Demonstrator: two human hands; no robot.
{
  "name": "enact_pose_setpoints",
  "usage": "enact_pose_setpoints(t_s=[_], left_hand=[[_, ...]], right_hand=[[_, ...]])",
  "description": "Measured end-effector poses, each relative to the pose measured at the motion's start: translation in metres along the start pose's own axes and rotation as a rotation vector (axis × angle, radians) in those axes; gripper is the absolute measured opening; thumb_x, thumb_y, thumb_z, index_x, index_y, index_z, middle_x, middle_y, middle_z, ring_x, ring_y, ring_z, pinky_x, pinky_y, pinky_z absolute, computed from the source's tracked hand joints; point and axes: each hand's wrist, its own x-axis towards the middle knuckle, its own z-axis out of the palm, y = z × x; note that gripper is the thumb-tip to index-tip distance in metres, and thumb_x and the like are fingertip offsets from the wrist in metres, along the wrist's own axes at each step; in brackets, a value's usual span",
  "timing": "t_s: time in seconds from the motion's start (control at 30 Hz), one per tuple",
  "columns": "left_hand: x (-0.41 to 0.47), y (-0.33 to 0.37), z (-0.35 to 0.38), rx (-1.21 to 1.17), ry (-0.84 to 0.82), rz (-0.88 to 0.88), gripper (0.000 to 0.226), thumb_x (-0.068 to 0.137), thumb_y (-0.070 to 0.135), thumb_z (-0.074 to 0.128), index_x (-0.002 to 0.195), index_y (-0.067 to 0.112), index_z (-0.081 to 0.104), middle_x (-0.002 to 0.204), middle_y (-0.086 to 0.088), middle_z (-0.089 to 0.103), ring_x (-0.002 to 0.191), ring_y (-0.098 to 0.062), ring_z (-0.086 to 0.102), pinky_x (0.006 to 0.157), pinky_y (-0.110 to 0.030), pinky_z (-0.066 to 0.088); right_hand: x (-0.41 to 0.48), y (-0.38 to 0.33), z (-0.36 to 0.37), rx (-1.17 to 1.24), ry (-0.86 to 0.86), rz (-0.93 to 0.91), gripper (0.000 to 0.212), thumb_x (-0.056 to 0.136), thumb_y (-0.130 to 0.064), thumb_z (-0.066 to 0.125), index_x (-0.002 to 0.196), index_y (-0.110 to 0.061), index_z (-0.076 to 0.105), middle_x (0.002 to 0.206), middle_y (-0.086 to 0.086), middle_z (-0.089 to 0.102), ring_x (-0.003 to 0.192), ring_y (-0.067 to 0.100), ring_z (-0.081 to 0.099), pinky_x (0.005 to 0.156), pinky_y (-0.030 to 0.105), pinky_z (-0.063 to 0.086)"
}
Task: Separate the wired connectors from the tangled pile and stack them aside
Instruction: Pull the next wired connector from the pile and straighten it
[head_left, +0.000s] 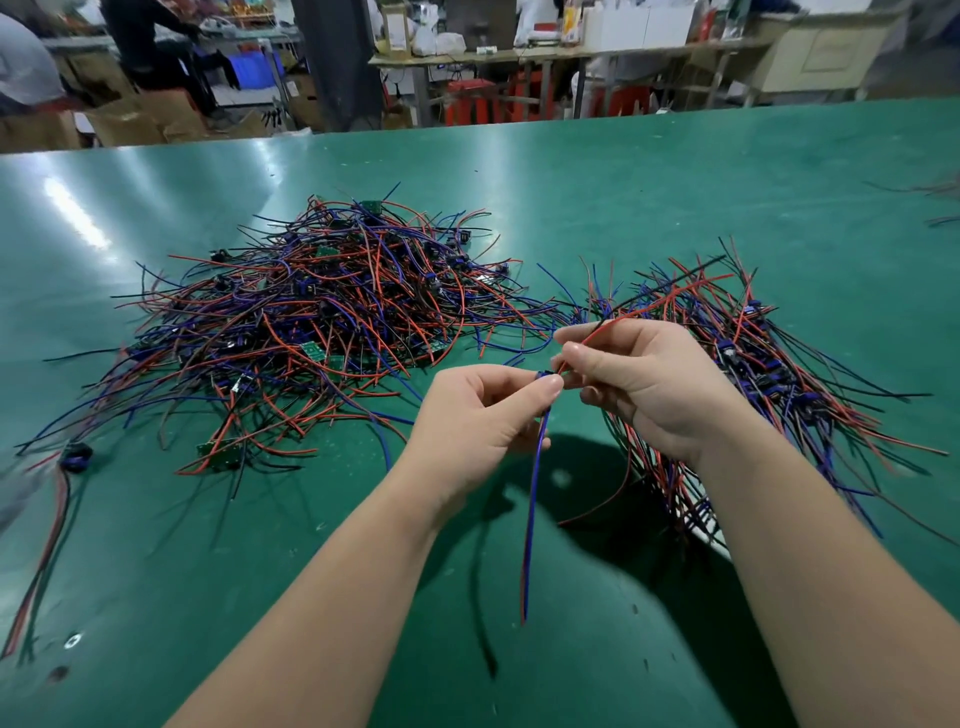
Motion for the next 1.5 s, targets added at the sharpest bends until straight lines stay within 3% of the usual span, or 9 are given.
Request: enact_pose_setpoints(t_s=[0.17, 0.43, 0.57, 0.8, 0.93, 1.07, 1.17, 1.23, 1.5], left_hand=[[0.001, -0.005, 0.001, 0.070, 0.020, 0.023, 0.016, 0.083, 0.012, 0.070, 0.068, 0.018, 0.073, 0.056, 0.006, 0.060, 0.049, -0.007, 0.052, 0.071, -0.041, 0.057], [-0.002, -0.006, 0.001, 0.138, -0.132, -0.070, 0.018, 0.082, 0.010, 0.072, 0.065, 0.013, 0.070, 0.055, 0.004, 0.061, 0.044, -0.006, 0.053, 0.059, -0.032, 0.057], [-0.006, -0.006, 0.005, 0.199, -0.207, -0.068, 0.018, 0.082, 0.008, 0.073, 0.065, 0.013, 0.068, 0.049, 0.006, 0.061, 0.042, -0.003, 0.056, 0.043, -0.012, 0.042], [-0.008, -0.001, -0.001, 0.275, -0.273, -0.091, 0.016, 0.081, 0.012, 0.075, 0.068, 0.014, 0.066, 0.054, 0.005, 0.061, 0.046, -0.007, 0.057, 0.046, -0.015, 0.044], [-0.010, 0.008, 0.000, 0.014, -0.324, -0.075, 0.008, 0.076, 0.011, 0.074, 0.070, 0.009, 0.069, 0.057, -0.001, 0.062, 0.046, -0.012, 0.058, 0.052, -0.026, 0.055], [-0.008, 0.017, 0.000, -0.410, -0.248, -0.094, 0.009, 0.070, 0.006, 0.065, 0.067, 0.014, 0.069, 0.065, -0.010, 0.069, 0.052, -0.017, 0.067, 0.050, -0.026, 0.055], [-0.006, 0.021, -0.003, -0.556, -0.190, -0.077, 0.022, 0.065, 0.014, 0.069, 0.084, 0.012, 0.059, 0.077, -0.009, 0.074, 0.063, -0.014, 0.071, 0.052, -0.022, 0.056], [-0.006, 0.022, -0.003, -0.610, -0.136, -0.089, 0.038, 0.059, 0.025, 0.069, 0.093, 0.010, 0.058, 0.080, -0.004, 0.075, 0.066, -0.011, 0.071, 0.053, -0.021, 0.055], [-0.008, 0.010, 0.013, -0.405, 0.044, -0.090, 0.026, 0.051, 0.033, 0.075, 0.071, 0.022, 0.062, 0.071, 0.010, 0.062, 0.054, -0.001, 0.056, 0.044, -0.018, 0.046]], right_hand=[[0.001, 0.002, 0.000, 0.001, 0.016, 0.089, 0.011, 0.079, 0.001, 0.065, 0.087, -0.007, 0.066, 0.063, 0.004, 0.067, 0.054, 0.007, 0.061, 0.050, 0.014, 0.044], [0.006, -0.008, -0.018, 0.101, 0.301, -0.010, 0.019, 0.096, -0.006, 0.050, 0.080, -0.007, 0.061, 0.057, 0.000, 0.068, 0.052, 0.007, 0.062, 0.049, 0.013, 0.044], [0.006, -0.016, -0.035, 0.239, 0.410, -0.063, 0.016, 0.095, -0.005, 0.052, 0.082, -0.005, 0.062, 0.059, 0.000, 0.067, 0.054, 0.009, 0.064, 0.050, 0.014, 0.046], [0.007, -0.015, -0.035, 0.235, 0.535, -0.070, 0.013, 0.088, -0.010, 0.064, 0.076, -0.006, 0.061, 0.049, 0.000, 0.062, 0.044, 0.009, 0.062, 0.037, 0.013, 0.041], [0.010, -0.017, -0.037, 0.424, 0.479, 0.033, 0.029, 0.097, -0.020, 0.045, 0.072, -0.009, 0.054, 0.043, -0.005, 0.051, 0.037, 0.005, 0.051, 0.032, 0.012, 0.033], [0.008, -0.025, -0.042, 0.407, 0.363, 0.085, 0.042, 0.103, -0.030, 0.027, 0.091, -0.007, 0.061, 0.064, 0.010, 0.071, 0.056, 0.017, 0.069, 0.042, 0.017, 0.047], [0.004, -0.015, -0.029, 0.091, 0.209, 0.021, 0.015, 0.094, -0.007, 0.052, 0.106, -0.006, 0.061, 0.067, 0.009, 0.071, 0.060, 0.016, 0.068, 0.052, 0.019, 0.051], [0.000, -0.010, -0.018, -0.059, 0.102, -0.084, 0.023, 0.079, 0.002, 0.066, 0.101, -0.008, 0.067, 0.067, 0.003, 0.068, 0.057, 0.010, 0.062, 0.057, 0.017, 0.046], [-0.006, -0.012, -0.001, 0.064, -0.077, -0.231, 0.019, 0.052, -0.025, 0.077, 0.069, -0.020, 0.078, 0.061, -0.002, 0.070, 0.052, 0.006, 0.061, 0.054, 0.014, 0.047]])
